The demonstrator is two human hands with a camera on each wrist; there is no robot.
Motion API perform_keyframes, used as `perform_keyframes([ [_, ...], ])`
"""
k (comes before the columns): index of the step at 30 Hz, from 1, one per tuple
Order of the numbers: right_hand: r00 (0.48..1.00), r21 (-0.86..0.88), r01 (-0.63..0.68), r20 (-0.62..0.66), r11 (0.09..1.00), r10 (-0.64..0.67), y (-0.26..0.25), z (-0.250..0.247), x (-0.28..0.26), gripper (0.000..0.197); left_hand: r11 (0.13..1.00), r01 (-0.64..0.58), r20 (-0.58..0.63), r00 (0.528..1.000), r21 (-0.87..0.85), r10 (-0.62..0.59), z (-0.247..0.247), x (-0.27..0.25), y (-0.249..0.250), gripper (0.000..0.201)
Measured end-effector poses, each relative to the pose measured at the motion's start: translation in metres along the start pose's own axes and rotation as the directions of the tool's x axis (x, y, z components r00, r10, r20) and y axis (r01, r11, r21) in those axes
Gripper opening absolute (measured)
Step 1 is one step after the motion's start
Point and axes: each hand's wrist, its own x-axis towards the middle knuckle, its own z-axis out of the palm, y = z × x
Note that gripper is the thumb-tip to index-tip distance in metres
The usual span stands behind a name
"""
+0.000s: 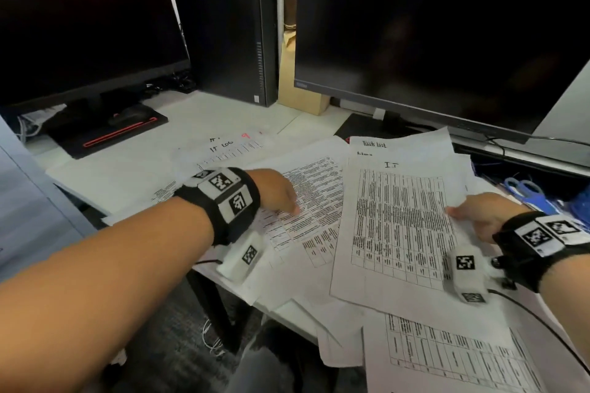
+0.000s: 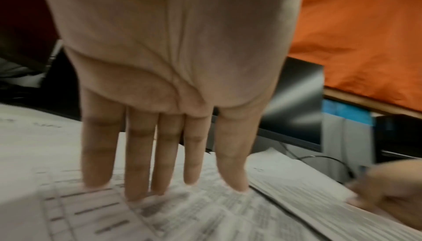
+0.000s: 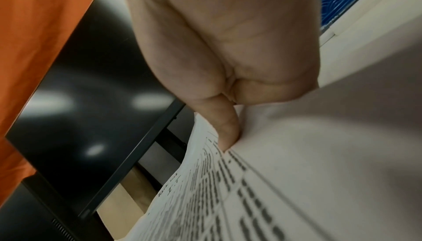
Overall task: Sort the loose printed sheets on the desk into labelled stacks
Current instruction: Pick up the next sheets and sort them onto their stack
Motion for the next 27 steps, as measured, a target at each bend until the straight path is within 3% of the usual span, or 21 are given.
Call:
perform_keyframes([
  [2, 1.0, 0.058, -0.016, 0.021, 0.998, 0.015, -0.005, -0.001, -0.011, 0.035, 0.997, 0.078, -0.112, 0.991, 0.009, -0.076, -0.011, 0.015, -0.017, 0.054],
  [4, 0.993, 0.147, -0.099, 0.083, 0.984, 0.087, -0.014, 0.0, -0.035, 0.053, 0.98, 0.2, -0.182, 0.964, 0.021, -0.193, -0.017, 0.036, -0.039, 0.06],
  [5, 0.987, 0.188, -0.135, 0.113, 0.973, 0.116, -0.019, 0.001, -0.047, 0.053, 0.964, 0.264, -0.194, 0.947, 0.029, -0.254, -0.018, 0.045, -0.049, 0.065],
  [8, 0.979, 0.289, -0.154, 0.172, 0.945, 0.107, -0.025, 0.002, -0.057, 0.031, 0.92, 0.388, -0.187, 0.909, 0.047, -0.374, -0.014, 0.063, -0.065, 0.078],
  [10, 0.981, 0.309, -0.147, 0.166, 0.94, 0.099, -0.025, 0.0, -0.054, 0.03, 0.912, 0.411, -0.192, 0.896, 0.009, -0.402, -0.009, 0.071, -0.067, 0.086],
  [16, 0.991, 0.177, -0.085, 0.119, 0.98, 0.064, -0.024, 0.004, -0.046, 0.042, 0.926, 0.336, -0.146, 0.921, -0.171, -0.361, -0.005, 0.081, -0.062, 0.09],
  [20, 0.988, 0.172, -0.1, 0.131, 0.98, 0.078, -0.025, 0.0, -0.046, 0.048, 0.936, 0.256, -0.176, 0.937, -0.243, -0.302, -0.008, 0.083, -0.053, 0.073],
  [22, 0.989, 0.196, -0.114, 0.117, 0.974, 0.093, -0.026, 0.0, -0.048, 0.046, 0.926, 0.219, -0.218, 0.931, -0.306, -0.292, -0.01, 0.081, -0.049, 0.071],
  [24, 0.989, 0.213, -0.116, 0.118, 0.97, 0.093, -0.023, 0.0, -0.044, 0.06, 0.912, 0.188, -0.246, 0.925, -0.365, -0.289, -0.012, 0.076, -0.048, 0.071],
  [27, 0.992, 0.244, -0.063, 0.124, 0.968, 0.033, -0.019, 0.001, -0.045, 0.067, 0.882, 0.124, -0.373, 0.873, -0.454, -0.315, -0.018, 0.064, -0.052, 0.063],
])
